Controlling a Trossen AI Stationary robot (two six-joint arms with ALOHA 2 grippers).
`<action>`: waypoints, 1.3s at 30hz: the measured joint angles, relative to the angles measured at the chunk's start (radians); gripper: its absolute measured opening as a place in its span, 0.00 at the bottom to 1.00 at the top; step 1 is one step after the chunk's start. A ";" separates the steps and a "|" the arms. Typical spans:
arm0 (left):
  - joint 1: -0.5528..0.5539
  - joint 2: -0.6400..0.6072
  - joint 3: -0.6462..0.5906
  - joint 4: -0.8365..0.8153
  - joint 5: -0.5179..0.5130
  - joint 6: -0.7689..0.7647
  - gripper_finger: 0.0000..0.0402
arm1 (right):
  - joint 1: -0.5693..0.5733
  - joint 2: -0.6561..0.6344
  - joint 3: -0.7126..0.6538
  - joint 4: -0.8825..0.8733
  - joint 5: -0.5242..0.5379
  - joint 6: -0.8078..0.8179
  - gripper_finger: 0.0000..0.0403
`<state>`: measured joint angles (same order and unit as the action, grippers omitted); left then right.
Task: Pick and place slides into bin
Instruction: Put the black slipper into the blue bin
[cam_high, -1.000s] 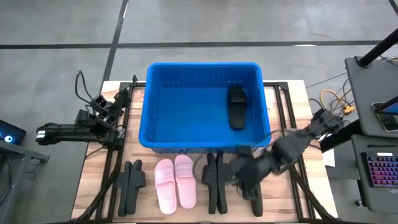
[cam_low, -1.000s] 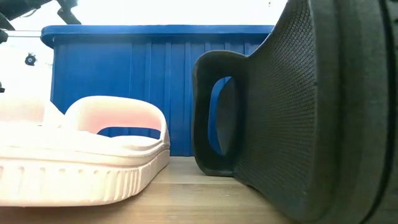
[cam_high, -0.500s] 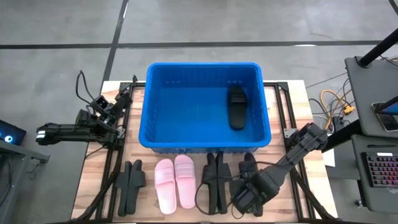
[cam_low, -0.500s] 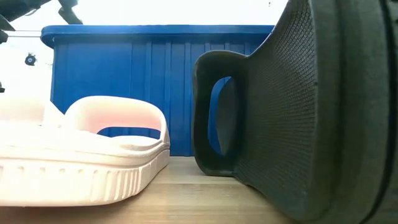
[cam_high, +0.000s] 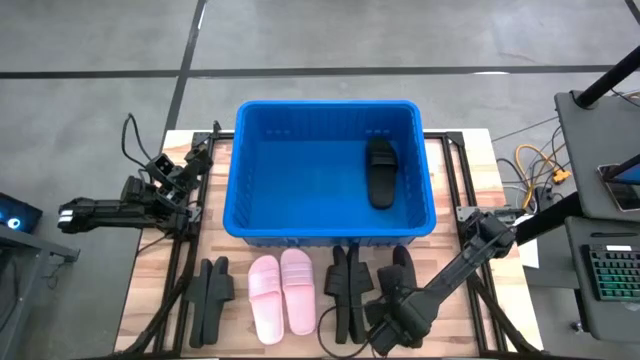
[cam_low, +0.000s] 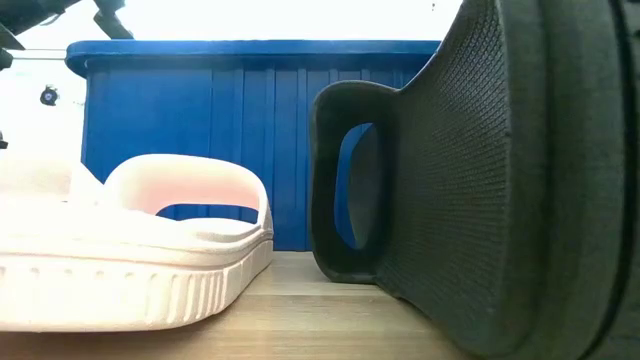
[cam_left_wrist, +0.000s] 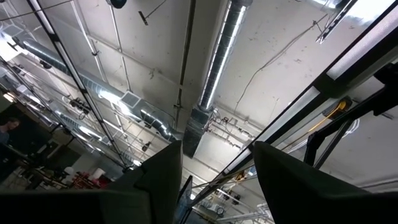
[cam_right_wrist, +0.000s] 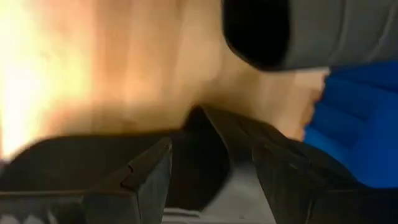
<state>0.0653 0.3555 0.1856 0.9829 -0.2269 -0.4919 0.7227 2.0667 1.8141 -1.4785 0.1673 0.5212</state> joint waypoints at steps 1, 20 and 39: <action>0.000 -0.001 0.000 -0.001 0.002 0.000 0.46 | 0.000 0.008 0.000 -0.015 0.001 -0.004 0.53; 0.000 -0.005 -0.001 -0.006 0.015 0.000 0.46 | -0.001 0.097 -0.042 -0.052 0.069 -0.135 0.44; 0.000 -0.005 -0.001 -0.006 0.015 0.000 0.46 | 0.007 0.010 -0.056 -0.084 -0.048 -0.109 0.03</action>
<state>0.0651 0.3500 0.1848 0.9767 -0.2123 -0.4915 0.7297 2.0772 1.7577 -1.5626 0.1194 0.4118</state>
